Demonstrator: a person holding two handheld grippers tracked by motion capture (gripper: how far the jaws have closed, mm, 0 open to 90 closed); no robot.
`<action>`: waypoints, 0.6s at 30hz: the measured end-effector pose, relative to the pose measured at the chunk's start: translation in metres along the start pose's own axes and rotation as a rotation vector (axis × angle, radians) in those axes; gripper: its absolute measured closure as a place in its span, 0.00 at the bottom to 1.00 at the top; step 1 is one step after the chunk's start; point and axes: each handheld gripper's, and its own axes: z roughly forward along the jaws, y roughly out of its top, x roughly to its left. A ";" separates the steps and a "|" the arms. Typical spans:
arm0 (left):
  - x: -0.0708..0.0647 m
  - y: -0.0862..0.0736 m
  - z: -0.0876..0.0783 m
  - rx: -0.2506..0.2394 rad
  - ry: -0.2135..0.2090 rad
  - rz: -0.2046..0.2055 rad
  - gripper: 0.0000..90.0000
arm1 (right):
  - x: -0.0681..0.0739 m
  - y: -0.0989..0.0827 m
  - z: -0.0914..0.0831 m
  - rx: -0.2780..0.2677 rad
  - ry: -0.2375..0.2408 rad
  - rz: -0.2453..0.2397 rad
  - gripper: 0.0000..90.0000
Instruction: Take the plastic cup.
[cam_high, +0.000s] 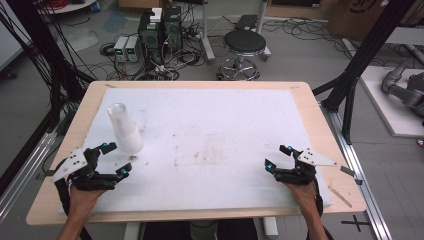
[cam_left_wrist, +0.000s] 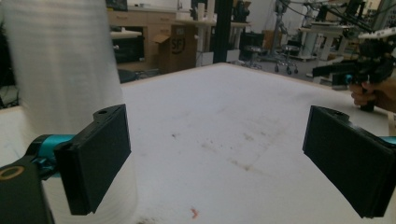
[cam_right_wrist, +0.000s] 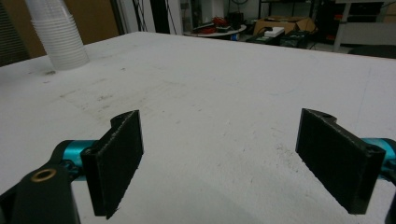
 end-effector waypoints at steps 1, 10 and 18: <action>0.001 0.003 -0.003 0.003 0.003 -0.003 0.08 | 0.000 0.000 0.000 0.001 0.000 -0.002 0.17; 0.016 0.044 -0.020 0.030 0.058 0.026 0.08 | 0.000 0.000 0.001 0.012 0.000 0.001 0.17; 0.041 0.085 -0.016 0.039 0.034 0.027 0.08 | 0.000 0.001 0.001 0.017 -0.001 0.005 0.17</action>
